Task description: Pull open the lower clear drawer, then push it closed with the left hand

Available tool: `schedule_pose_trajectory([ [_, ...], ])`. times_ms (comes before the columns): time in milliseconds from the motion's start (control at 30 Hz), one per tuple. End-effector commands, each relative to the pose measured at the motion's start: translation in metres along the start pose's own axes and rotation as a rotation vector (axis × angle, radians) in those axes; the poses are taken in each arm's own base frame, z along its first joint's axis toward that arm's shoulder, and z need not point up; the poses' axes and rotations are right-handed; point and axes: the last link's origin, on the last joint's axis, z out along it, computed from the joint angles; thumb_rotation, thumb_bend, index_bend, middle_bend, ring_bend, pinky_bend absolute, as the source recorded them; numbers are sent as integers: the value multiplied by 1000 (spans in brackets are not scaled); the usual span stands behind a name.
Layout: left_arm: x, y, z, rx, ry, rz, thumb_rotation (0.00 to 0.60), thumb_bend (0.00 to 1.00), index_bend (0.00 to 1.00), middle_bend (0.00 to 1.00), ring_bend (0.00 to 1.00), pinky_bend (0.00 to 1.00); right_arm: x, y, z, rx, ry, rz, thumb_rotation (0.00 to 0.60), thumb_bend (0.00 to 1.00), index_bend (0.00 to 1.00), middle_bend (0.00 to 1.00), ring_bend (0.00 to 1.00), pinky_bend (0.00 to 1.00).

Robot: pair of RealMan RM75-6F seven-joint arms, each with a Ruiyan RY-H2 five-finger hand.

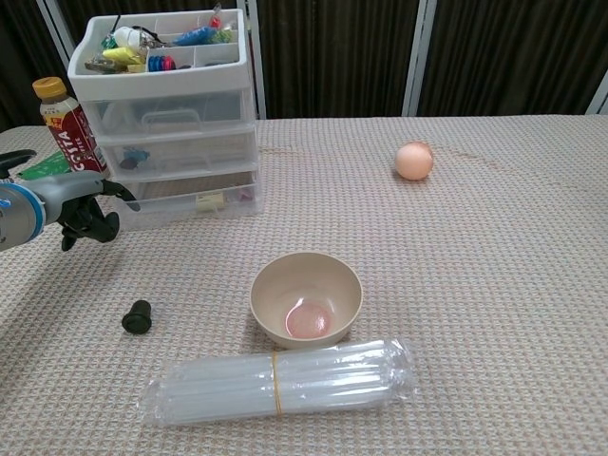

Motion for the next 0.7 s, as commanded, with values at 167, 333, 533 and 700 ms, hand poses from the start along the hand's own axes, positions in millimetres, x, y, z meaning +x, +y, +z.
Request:
schedule_pose_trajectory([
  [167,-1,-8,-17,-32,-17,-14,600,786,257,983,906,703,0,-1,0,1,-1,1,600,76,92,0,0,0],
  [333,-3,-21,-29,-47,-28,-3,600,787,267,983,906,702,0,-1,-1,1,-2,1,600,75,91,0,0,0],
  [533,-1,-33,-39,-59,-31,-13,600,787,269,983,907,702,-1,-1,-1,1,-2,-1,600,75,91,0,0,0],
  [700,-1,-37,-45,-77,-33,-10,600,785,244,979,903,702,-1,-1,-1,1,-1,-1,600,76,91,0,0,0],
])
